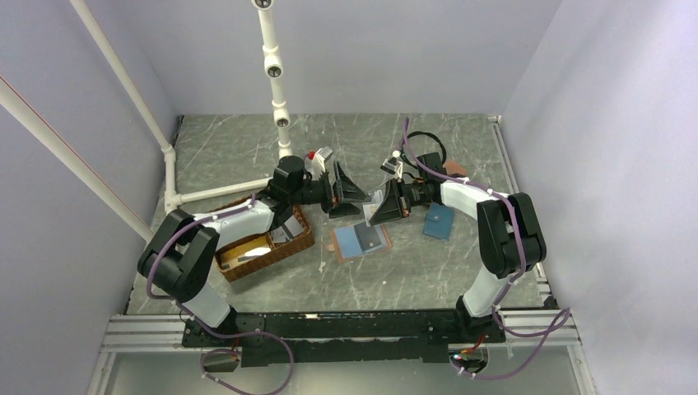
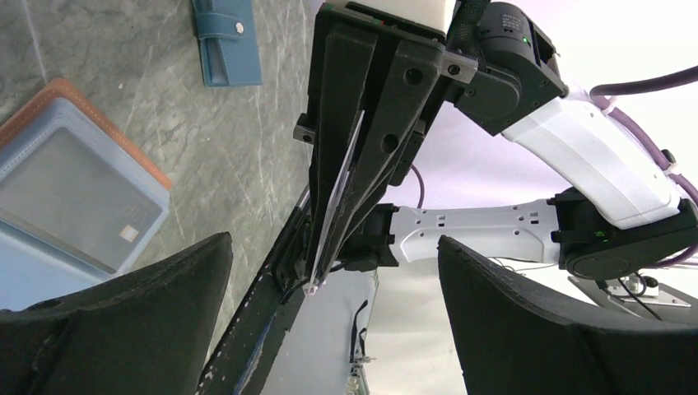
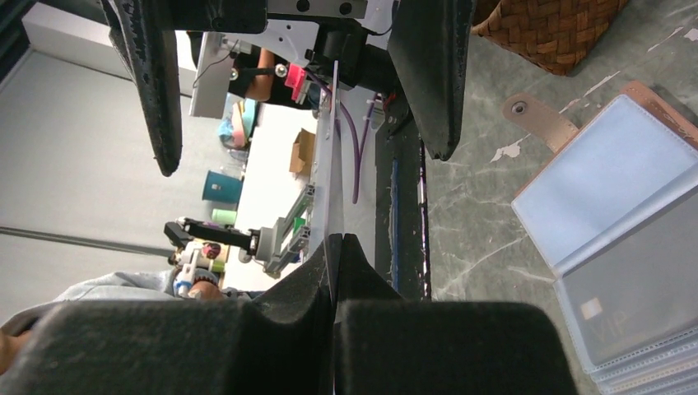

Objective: Take the credit cards out of the card holder

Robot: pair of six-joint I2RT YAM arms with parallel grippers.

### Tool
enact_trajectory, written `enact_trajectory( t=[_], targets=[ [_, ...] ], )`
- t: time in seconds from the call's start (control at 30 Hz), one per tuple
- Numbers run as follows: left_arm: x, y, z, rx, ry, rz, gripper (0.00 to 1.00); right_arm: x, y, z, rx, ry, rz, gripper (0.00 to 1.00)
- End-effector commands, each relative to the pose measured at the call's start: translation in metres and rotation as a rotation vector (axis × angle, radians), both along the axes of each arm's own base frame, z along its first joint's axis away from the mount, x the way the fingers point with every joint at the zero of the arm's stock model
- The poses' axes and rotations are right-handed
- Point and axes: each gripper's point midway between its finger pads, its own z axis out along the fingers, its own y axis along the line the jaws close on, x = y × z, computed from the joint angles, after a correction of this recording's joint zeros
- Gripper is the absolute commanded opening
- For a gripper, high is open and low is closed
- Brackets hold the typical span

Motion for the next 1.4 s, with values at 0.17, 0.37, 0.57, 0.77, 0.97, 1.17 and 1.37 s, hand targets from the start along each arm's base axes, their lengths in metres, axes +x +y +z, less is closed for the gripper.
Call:
enact_trajectory(
  t=[0.17,0.37,0.57,0.77,0.97,1.17,1.37],
  targets=[
    [-0.003,-0.005,0.015,-0.041,-0.016,-0.051,0.99,-0.004,0.000,0.027,0.099,-0.080,0.050,0.00],
    [-0.001,-0.010,0.019,-0.051,-0.046,-0.057,1.00,-0.005,0.002,0.027,0.103,-0.082,0.061,0.00],
    [0.001,-0.015,0.021,-0.105,-0.049,-0.062,0.87,-0.005,0.003,0.028,0.113,-0.079,0.068,0.00],
    [0.004,-0.022,0.022,-0.176,-0.031,-0.083,0.52,-0.005,0.003,0.029,0.120,-0.079,0.072,0.00],
    [0.005,-0.024,0.025,-0.186,-0.040,-0.098,0.22,-0.005,0.003,0.028,0.120,-0.074,0.072,0.00],
    [0.003,-0.019,0.019,-0.180,-0.033,-0.107,0.00,-0.002,0.004,0.025,0.108,-0.094,0.061,0.19],
    [0.000,0.002,0.014,-0.105,-0.043,-0.086,0.00,-0.001,0.004,0.016,0.045,-0.151,0.030,0.75]
  ],
)
